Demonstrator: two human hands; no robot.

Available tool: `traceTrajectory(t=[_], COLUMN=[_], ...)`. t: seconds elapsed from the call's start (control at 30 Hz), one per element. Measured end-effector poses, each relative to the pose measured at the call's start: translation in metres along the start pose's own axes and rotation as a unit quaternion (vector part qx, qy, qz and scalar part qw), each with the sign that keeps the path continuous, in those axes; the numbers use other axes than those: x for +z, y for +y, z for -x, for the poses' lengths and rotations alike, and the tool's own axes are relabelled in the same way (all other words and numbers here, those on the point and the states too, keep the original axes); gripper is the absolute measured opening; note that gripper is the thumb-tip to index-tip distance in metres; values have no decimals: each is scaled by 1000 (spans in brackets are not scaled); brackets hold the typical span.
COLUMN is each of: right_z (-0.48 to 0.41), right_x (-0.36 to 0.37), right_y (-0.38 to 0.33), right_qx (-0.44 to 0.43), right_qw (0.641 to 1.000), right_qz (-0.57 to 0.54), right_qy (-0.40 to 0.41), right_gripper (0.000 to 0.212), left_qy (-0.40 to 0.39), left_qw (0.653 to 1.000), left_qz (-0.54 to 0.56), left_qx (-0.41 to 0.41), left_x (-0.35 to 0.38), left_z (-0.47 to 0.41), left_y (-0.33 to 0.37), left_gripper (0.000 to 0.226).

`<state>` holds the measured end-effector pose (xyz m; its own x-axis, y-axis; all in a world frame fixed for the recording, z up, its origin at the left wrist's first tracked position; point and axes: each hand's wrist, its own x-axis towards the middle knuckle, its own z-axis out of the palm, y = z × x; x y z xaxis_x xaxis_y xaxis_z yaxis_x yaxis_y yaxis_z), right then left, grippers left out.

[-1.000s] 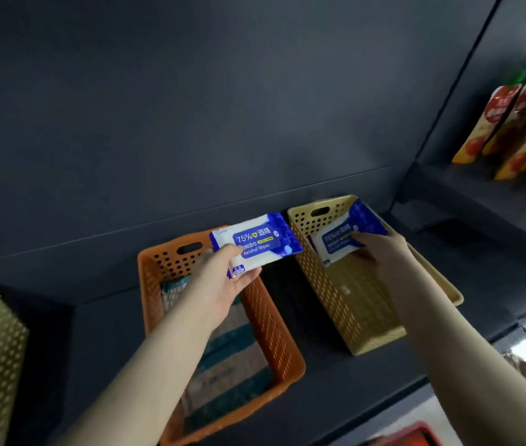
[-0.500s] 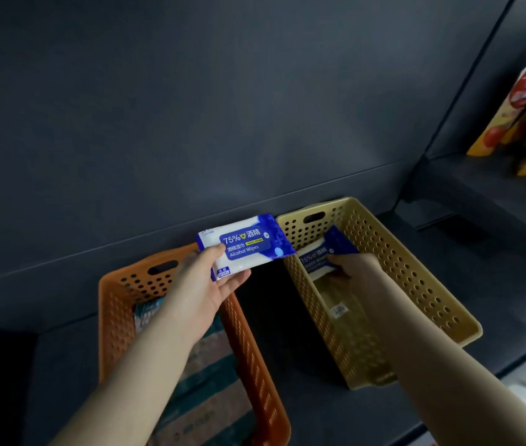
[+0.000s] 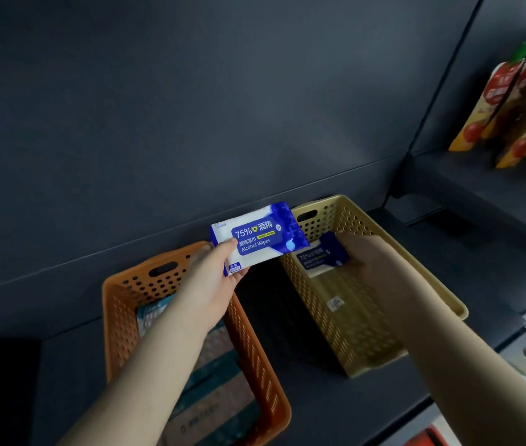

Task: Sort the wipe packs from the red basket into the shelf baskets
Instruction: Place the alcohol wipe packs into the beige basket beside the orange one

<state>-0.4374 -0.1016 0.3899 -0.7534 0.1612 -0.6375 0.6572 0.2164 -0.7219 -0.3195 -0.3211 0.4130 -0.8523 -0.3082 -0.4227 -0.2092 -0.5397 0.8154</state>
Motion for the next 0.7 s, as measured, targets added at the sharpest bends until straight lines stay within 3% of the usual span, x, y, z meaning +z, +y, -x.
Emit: traceTrajectory(t=[0.07, 0.13, 0.2, 0.3, 0.4, 0.5, 0.6, 0.7], right_z=[16, 38, 57, 69, 65, 41, 18, -2], right_x=[0, 1, 2, -1, -17, -32, -25, -4], right_y=[-5, -10, -13, -14, -16, -15, -13, -4], right_qx=[-44, -94, -134, -184, -261, -319, -307, -272], right_qw=[997, 980, 963, 968, 962, 942, 909, 912], right_qz=[-34, -92, -88, -70, -56, 85, 274, 306], right_qy=[-45, -152, -214, -156, -49, 56, 57, 9], right_gripper=[43, 45, 35, 38, 33, 28, 34, 44], left_qy=[-18, -57, -93, -112, -74, -59, -84, -97], left_qw=[1000, 998, 995, 991, 987, 987, 981, 970], left_qz=[-2, -13, -36, -78, -138, -150, -165, -209], left_qx=[2, 2, 3, 16, 28, -28, -66, -70], left_x=[4, 12, 23, 41, 50, 49, 46, 43], left_z=[-2, -3, -1, -2, -10, -16, -20, -28], left_y=[-3, -6, -7, -11, -16, -24, -33, -41], left_gripper=[21, 26, 24, 20, 38, 54, 51, 53])
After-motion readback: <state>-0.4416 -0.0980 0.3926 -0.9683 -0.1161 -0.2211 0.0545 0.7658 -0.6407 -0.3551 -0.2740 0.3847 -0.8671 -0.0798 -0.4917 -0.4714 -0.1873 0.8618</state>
